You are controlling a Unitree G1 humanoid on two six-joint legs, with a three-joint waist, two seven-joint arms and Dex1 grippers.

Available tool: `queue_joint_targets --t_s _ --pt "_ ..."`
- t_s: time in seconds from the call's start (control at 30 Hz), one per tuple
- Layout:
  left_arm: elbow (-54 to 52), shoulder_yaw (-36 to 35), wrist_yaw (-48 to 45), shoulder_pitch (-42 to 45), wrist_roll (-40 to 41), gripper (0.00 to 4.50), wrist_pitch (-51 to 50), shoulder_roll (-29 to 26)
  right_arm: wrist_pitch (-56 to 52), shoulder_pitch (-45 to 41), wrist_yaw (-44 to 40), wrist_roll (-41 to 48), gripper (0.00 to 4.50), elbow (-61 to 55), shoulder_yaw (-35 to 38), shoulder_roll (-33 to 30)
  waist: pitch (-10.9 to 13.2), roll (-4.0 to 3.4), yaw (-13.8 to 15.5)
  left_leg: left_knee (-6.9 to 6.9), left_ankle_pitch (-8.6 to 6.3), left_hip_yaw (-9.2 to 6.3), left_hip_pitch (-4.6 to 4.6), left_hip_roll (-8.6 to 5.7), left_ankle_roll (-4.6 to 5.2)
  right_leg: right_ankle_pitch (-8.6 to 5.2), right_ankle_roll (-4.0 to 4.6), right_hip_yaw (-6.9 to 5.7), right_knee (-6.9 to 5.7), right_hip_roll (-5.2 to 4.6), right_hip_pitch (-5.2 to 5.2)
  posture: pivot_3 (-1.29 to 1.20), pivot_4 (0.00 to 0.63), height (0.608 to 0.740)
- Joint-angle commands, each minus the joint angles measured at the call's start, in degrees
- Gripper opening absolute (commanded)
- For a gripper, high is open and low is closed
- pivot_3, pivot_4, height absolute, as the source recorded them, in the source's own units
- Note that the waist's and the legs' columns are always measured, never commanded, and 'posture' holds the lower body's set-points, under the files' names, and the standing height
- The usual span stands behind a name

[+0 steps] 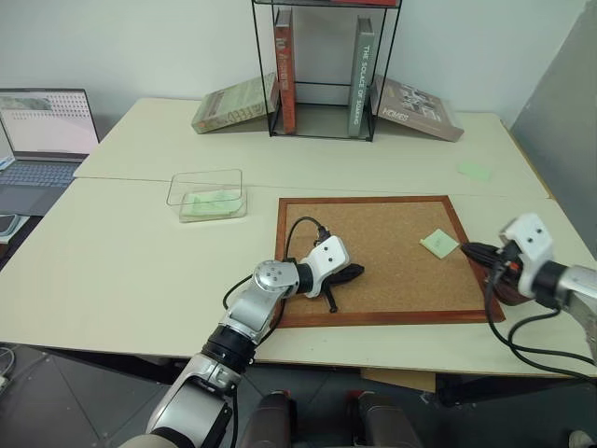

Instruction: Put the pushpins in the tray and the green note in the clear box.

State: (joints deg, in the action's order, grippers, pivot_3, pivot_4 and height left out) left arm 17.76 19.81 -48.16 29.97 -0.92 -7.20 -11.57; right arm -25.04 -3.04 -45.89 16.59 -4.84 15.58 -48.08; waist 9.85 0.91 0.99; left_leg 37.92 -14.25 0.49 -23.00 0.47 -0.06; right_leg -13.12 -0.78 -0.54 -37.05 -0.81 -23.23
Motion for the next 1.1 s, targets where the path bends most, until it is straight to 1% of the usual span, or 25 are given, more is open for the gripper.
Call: queue_joint_targets --t_s 0.03,0.17,0.3,0.37,0.43,0.47,0.5,0.57,0.8,0.83,0.93,1.03,1.1 --pt "-0.1 0.5 -0.3 -0.2 -0.2 0.00 0.1 -0.1 0.4 1.8 0.9 -1.0 0.01 1.8 3.2 -1.6 0.0 -0.01 -0.2 0.00 0.00 0.03 0.03 0.02 0.00 0.00 0.00 0.00 -0.02 0.00 0.00 0.00 0.150 0.740" --pt "-0.1 0.8 -0.5 -0.4 -0.4 0.00 0.5 -0.4 1.3 1.6 3.8 -4.1 0.01 5.7 2.4 -1.9 0.0 -0.01 -0.5 0.03 0.00 0.04 0.06 0.06 0.00 -0.03 0.05 -0.03 -0.04 0.01 0.01 0.00 0.150 0.740" --pt "-0.3 0.8 -0.5 -0.5 -0.4 0.00 0.4 -0.6 0.2 0.6 4.1 -4.9 0.01 7.3 1.5 -2.0 0.0 -0.02 -0.6 0.02 0.00 0.07 0.04 0.00 0.00 0.00 0.01 0.00 -0.02 0.07 0.02 0.00 0.150 0.740" --pt "-0.4 0.8 -0.5 -0.6 -0.5 0.00 0.4 -0.6 0.1 0.3 4.1 -5.2 0.45 8.1 1.3 -2.0 0.0 -0.01 -0.6 0.00 0.00 0.07 0.03 0.00 0.00 0.00 -0.01 0.00 0.00 0.07 0.02 0.00 0.150 0.740" --pt "-0.6 0.8 -0.5 -0.7 -0.5 0.00 0.3 -0.6 0.3 -0.1 4.1 -5.5 0.76 8.7 1.2 -2.1 0.0 -0.01 -0.6 0.00 0.00 0.06 0.02 0.00 0.00 0.00 -0.01 0.00 0.01 0.07 0.02 0.00 0.150 0.740" --pt "-0.7 0.9 -0.5 -0.8 -0.5 0.00 0.3 -0.6 0.1 -0.2 4.0 -5.3 1.04 8.8 1.3 -2.1 0.0 -0.01 -0.6 0.00 0.00 0.06 0.02 0.00 0.00 0.00 -0.01 -0.01 0.01 0.07 0.02 0.00 0.150 0.740" --pt "-0.7 0.9 -0.5 -0.8 -0.5 0.00 0.3 -0.7 0.0 -0.3 3.8 -5.2 1.13 8.9 1.5 -2.1 0.0 -0.01 -0.6 0.00 0.00 0.05 0.02 0.00 0.00 0.00 -0.01 -0.01 0.00 0.07 0.02 0.00 0.150 0.740" --pt "-0.7 0.9 -0.5 -0.9 -0.5 0.00 0.2 -0.7 -0.3 -0.2 3.4 -5.0 1.53 8.6 1.7 -2.2 0.0 -0.01 -0.6 0.00 0.00 0.04 0.03 0.01 0.00 0.00 -0.01 -0.01 0.00 0.07 0.02 0.00 0.150 0.740" --pt "-0.3 1.1 -0.6 -0.6 -0.6 0.00 0.5 -0.5 -1.5 -0.1 3.0 -4.2 3.10 7.7 2.8 -2.5 0.0 -0.01 -0.6 0.01 0.00 0.05 0.03 0.00 0.00 0.00 -0.01 -0.01 0.00 0.08 0.02 0.00 0.150 0.740" --pt "-0.2 1.1 -0.6 -0.6 -0.6 0.00 0.5 -0.5 -1.5 -0.1 3.1 -4.1 3.22 7.7 2.9 -2.4 0.0 -0.01 -0.6 0.01 0.00 0.05 0.03 0.00 0.00 0.00 -0.01 -0.01 0.00 0.08 0.02 0.00 0.150 0.740" --pt "0.0 1.1 -0.7 -0.4 -0.7 0.00 0.6 -0.4 -1.8 0.0 3.4 -3.7 3.98 7.6 3.9 -2.6 0.0 -0.01 -0.6 0.01 0.00 0.05 0.03 0.00 0.00 0.00 -0.01 -0.01 0.00 0.08 0.02 0.00 0.150 0.740" --pt "0.2 1.0 -0.8 -0.3 -0.7 0.00 0.7 -0.5 -1.9 -0.2 3.0 -2.6 4.45 7.3 5.5 -2.9 0.0 -0.01 -0.6 0.01 0.00 0.05 0.03 0.00 0.00 0.00 -0.01 -0.01 -0.01 0.08 0.02 0.00 0.150 0.740" --pt "0.2 1.0 -0.9 -0.3 -0.7 0.00 0.8 -0.6 -2.3 -0.3 1.9 -1.1 4.45 6.1 6.6 -3.1 0.0 -0.01 -0.6 0.01 0.00 0.05 0.03 0.00 0.00 0.00 -0.01 -0.01 0.00 0.08 0.02 0.00 0.150 0.740"
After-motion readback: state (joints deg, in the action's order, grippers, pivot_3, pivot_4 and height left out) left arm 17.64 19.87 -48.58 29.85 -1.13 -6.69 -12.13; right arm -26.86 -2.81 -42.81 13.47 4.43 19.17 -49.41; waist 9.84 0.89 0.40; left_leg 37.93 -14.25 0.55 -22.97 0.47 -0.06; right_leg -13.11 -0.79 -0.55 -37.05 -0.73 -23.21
